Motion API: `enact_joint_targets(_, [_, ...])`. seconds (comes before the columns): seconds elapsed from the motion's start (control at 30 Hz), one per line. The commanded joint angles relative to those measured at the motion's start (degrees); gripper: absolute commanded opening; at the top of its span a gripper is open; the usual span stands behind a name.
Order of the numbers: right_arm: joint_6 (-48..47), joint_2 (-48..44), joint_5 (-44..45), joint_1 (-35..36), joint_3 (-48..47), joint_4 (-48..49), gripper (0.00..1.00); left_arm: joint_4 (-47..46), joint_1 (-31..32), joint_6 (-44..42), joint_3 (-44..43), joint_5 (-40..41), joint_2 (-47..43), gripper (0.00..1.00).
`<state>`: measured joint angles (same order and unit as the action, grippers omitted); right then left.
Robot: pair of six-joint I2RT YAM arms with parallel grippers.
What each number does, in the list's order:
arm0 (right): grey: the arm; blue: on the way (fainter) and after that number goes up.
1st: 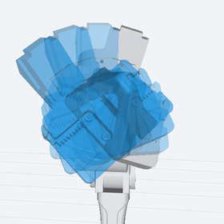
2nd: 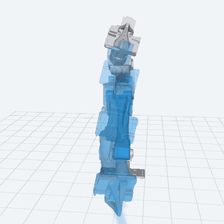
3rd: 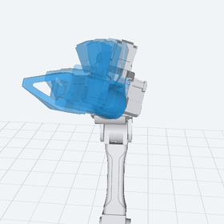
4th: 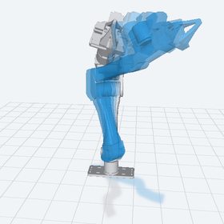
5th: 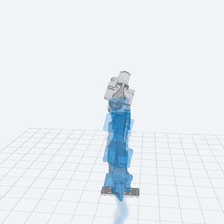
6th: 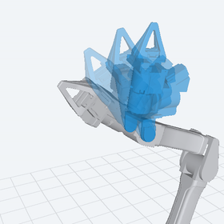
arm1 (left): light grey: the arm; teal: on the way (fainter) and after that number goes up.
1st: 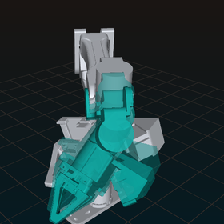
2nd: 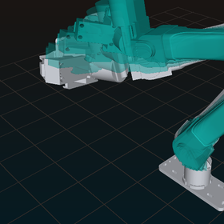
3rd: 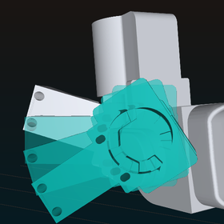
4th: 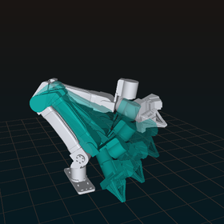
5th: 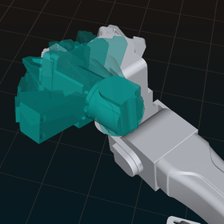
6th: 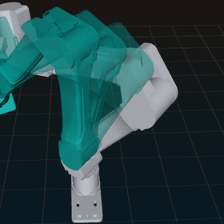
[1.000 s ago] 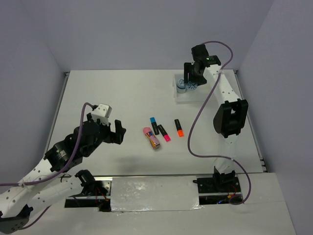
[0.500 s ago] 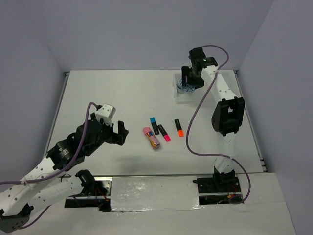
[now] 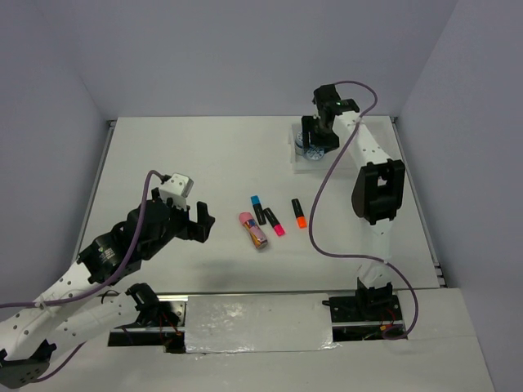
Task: Sort the stationery into containers
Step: Place the stationery in the storage box, then pick up the pen from the center of the board.
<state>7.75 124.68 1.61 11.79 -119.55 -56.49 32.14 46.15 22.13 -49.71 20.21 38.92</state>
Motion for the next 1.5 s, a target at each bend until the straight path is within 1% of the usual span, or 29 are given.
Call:
enact_joint_targets(0.0, [-1.2, 0.9, -0.4, -0.3, -0.3, 3.1, 0.00, -2.1, -0.4, -1.9, -0.6, -1.1, -0.4, 0.99])
enact_joint_targets(0.13, [-1.3, 1.7, -0.4, -0.3, -1.0, 3.0, 0.00, -2.1, -0.4, -2.0, -0.6, -1.0, -0.6, 0.99])
enact_joint_targets(0.33, [-1.3, 0.9, -0.6, -0.4, 0.5, 4.5, 0.00, -2.0, -0.4, -2.1, -0.7, -1.4, -0.7, 0.99])
enact_joint_targets(0.43, [-1.4, 2.0, -0.3, -0.4, -1.0, 2.5, 0.00, -2.0, -0.4, -2.0, -0.7, -1.1, -0.8, 0.99])
enact_joint_targets(0.5, [-1.2, 2.6, 0.3, -0.4, -1.5, 2.0, 0.02, -1.9, -0.4, -2.0, -0.7, -1.2, -0.9, 0.99])
enact_joint_targets(0.6, [-1.1, 3.3, 0.2, -0.5, -1.9, 1.8, 0.17, -1.9, -0.4, -2.0, -0.7, -1.4, -0.9, 0.99])
enact_joint_targets(0.67, [-0.9, 3.7, 0.2, -0.5, -2.3, 1.6, 0.23, -1.9, -0.4, -2.0, -0.7, -1.4, -0.9, 0.99])
enact_joint_targets(0.7, [-0.8, 4.0, 0.0, -0.5, -2.4, 1.6, 0.32, -1.9, -0.5, -2.0, -0.6, -1.5, -1.0, 0.99])
enact_joint_targets(0.73, [-0.5, 4.1, -0.2, -0.5, -2.4, 1.7, 0.36, -1.9, -0.4, -2.1, -0.6, -1.7, -1.1, 0.99])
enact_joint_targets(0.8, [-0.5, 4.2, -0.3, -0.5, -2.4, 1.9, 0.40, -1.9, -0.5, -2.2, -0.6, -1.8, -1.1, 0.99])
enact_joint_targets(0.83, [-0.4, 4.2, -0.3, -0.5, -2.5, 2.1, 0.45, -1.9, -0.4, -2.2, -0.6, -1.8, -1.1, 0.99])
enact_joint_targets(0.93, [-0.2, 4.7, 0.1, -0.5, -4.2, 1.4, 0.56, -1.9, -0.4, -2.3, -0.6, -2.0, -1.0, 0.99])
enact_joint_targets(0.97, [-0.2, 4.9, 0.2, -0.5, -5.3, 1.0, 0.58, -2.0, -0.5, -2.4, -0.6, -2.2, -1.0, 0.99])
enact_joint_targets(1.03, [0.1, 4.9, 0.2, -0.5, -6.3, 0.6, 0.90, -2.0, -0.5, -2.4, -0.6, -2.5, -0.9, 0.99])
enact_joint_targets(1.07, [0.2, 4.6, 0.1, -0.5, -6.7, 0.7, 1.00, -2.1, -0.5, -2.4, -0.6, -2.6, -0.9, 0.99])
enact_joint_targets(1.33, [1.1, 2.4, -1.3, -0.5, -12.2, -0.7, 1.00, -2.1, -0.4, -2.3, -0.6, -2.5, -0.8, 0.99])
enact_joint_targets(1.4, [2.1, -0.5, -1.3, -0.5, -8.9, 0.6, 1.00, -2.0, -0.4, -1.9, -0.6, -1.4, -0.7, 1.00])
enact_joint_targets(1.43, [2.4, -2.7, -2.1, -0.4, -6.5, 3.6, 1.00, -2.0, -0.4, -1.1, -0.5, -0.7, -0.9, 0.99])
enact_joint_targets(1.47, [3.0, -8.3, -4.9, -0.3, -0.2, 5.8, 1.00, -2.0, -0.4, -0.6, -0.5, -0.1, -0.9, 1.00])
